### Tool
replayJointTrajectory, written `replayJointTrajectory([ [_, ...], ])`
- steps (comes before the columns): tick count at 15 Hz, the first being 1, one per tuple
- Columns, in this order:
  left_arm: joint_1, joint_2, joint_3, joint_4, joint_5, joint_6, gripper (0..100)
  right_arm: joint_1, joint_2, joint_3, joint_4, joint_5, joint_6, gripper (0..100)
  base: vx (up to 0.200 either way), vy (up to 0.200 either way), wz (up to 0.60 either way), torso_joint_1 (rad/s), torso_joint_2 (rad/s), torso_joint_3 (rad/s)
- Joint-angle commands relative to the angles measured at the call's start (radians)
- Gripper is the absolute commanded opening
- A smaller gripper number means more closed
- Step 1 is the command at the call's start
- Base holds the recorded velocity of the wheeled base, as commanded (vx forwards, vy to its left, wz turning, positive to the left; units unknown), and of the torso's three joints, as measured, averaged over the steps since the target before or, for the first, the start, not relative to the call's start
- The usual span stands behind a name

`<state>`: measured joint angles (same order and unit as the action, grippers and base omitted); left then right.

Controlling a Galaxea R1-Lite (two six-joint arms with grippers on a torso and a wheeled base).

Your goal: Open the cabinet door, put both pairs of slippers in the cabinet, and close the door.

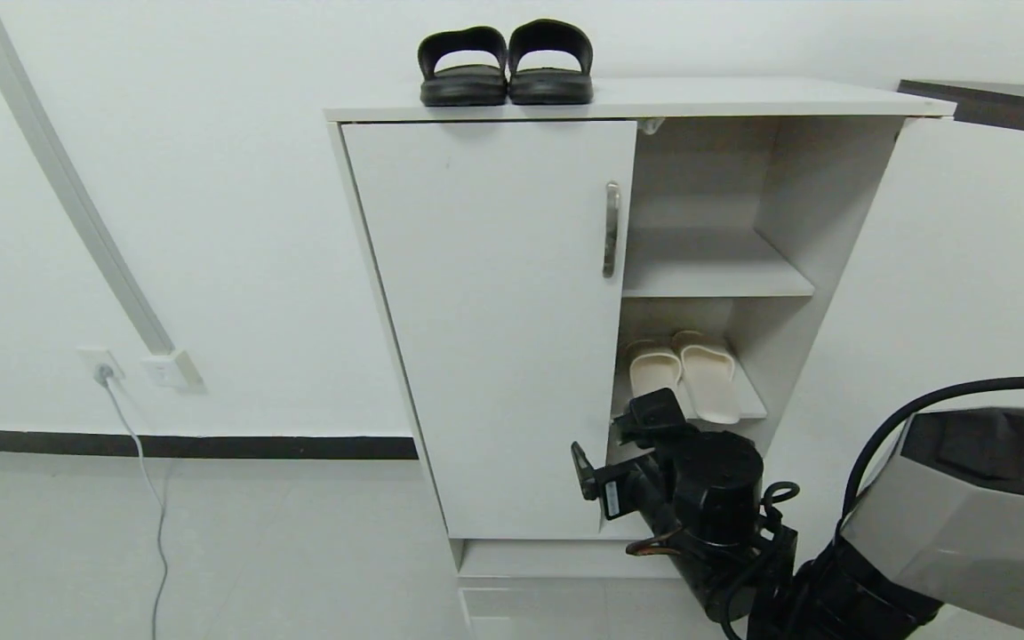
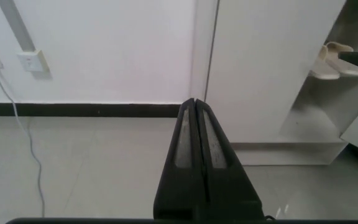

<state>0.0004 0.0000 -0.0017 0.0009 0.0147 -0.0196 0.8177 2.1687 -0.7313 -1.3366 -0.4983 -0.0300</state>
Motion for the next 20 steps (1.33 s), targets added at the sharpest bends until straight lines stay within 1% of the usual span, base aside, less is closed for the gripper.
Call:
replayJointTrajectory([
  [1, 0.001, 0.002, 0.0, 0.001, 0.001, 0.0, 0, -0.002, 0.01, 0.007, -0.004, 0.006, -0.001, 100, 0.0, 0.2, 0.0, -0.002, 0.0, -0.002],
  [5, 0.001, 0.002, 0.0, -0.001, 0.001, -0.002, 0, -0.002, 0.014, 0.027, -0.047, 0.032, -0.002, 100, 0.0, 0.2, 0.0, 0.001, 0.0, 0.001],
  [11, 0.0, 0.002, 0.0, -0.001, -0.001, 0.001, 0, -0.017, 0.014, 0.055, -0.088, 0.047, -0.002, 100, 0.0, 0.0, 0.0, 0.0, 0.0, 0.0],
  [20, 0.001, 0.002, 0.0, -0.001, -0.001, 0.003, 0, -0.018, 0.014, 0.061, -0.105, 0.049, -0.004, 100, 0.0, 0.0, 0.0, 0.0, 0.0, 0.0],
])
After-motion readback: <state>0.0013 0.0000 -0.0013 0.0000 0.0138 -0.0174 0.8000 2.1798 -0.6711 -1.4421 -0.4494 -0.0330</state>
